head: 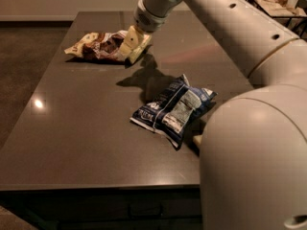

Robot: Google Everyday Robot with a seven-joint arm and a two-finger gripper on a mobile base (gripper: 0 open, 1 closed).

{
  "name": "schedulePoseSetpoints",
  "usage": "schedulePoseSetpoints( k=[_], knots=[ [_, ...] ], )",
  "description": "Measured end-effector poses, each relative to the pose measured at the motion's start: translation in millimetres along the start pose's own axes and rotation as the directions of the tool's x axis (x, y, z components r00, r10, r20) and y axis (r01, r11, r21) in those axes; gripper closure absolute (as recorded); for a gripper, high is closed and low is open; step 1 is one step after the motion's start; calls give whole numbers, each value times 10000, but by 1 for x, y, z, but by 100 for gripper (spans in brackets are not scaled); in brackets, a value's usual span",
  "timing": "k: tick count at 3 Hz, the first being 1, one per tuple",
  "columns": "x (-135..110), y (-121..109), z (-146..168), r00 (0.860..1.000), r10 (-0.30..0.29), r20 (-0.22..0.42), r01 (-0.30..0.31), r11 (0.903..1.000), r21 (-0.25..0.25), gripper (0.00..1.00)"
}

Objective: Move brown chip bag near blue chip bag

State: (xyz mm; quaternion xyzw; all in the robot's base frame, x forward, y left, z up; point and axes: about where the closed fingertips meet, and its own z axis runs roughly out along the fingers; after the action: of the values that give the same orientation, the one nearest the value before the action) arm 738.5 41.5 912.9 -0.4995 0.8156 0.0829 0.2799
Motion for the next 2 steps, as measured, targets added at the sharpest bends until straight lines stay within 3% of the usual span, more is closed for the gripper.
schedulePoseSetpoints(
  k=[1,2],
  knots=[
    [-24,-6,23,9983,572,90,-574,9979,286,0],
    [-40,-11,50,9976,669,-149,-661,9966,485,0]
  ],
)
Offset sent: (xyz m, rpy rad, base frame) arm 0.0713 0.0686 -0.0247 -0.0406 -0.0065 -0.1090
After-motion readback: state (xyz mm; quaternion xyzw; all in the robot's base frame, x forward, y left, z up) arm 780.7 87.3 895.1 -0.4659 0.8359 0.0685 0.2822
